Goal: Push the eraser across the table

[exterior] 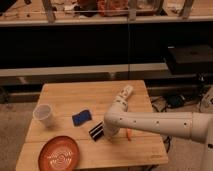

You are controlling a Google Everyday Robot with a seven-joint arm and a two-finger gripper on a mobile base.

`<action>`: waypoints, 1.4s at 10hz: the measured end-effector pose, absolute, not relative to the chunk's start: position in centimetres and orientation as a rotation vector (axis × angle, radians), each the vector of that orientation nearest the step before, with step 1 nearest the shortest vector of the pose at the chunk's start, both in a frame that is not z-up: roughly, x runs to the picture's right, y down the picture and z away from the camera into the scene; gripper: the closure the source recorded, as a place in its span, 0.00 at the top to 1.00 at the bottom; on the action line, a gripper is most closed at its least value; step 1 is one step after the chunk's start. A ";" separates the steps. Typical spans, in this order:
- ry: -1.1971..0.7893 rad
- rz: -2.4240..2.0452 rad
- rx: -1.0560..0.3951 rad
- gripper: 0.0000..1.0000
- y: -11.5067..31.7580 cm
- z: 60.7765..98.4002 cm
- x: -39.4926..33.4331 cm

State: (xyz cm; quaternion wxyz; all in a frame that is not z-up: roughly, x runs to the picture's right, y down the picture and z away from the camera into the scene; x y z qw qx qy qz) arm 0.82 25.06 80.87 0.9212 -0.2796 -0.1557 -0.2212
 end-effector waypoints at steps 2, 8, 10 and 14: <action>-0.318 -0.452 -0.570 0.00 24.6 81.2 0.6; -0.321 -0.458 -0.563 0.00 24.1 81.6 0.1; -0.322 -0.461 -0.560 0.00 23.9 81.8 -0.1; -0.325 -0.459 -0.556 0.00 23.6 82.0 -0.3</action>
